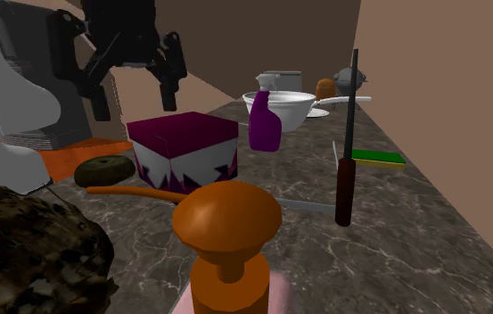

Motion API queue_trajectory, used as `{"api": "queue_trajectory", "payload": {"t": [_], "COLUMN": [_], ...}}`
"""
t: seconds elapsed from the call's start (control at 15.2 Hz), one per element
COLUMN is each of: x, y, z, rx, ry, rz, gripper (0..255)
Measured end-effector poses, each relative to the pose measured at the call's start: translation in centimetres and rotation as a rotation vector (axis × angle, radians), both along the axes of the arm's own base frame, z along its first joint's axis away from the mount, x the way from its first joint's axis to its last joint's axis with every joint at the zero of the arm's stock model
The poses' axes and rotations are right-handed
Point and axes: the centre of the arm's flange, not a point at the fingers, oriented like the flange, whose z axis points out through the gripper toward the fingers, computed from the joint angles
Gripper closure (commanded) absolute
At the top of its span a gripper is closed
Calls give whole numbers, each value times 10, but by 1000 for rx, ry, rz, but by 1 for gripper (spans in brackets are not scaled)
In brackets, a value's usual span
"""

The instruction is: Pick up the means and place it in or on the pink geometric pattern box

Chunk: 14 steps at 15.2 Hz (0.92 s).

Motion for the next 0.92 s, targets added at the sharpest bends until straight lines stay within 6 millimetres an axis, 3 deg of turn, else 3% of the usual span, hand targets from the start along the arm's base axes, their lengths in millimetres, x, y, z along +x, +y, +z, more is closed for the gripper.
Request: {"api": "queue_trajectory", "payload": {"t": [0.92], "x": [61], "y": [146], "z": [-98], "rx": [-17], "ry": [99], "rz": [226], "gripper": [0]}}
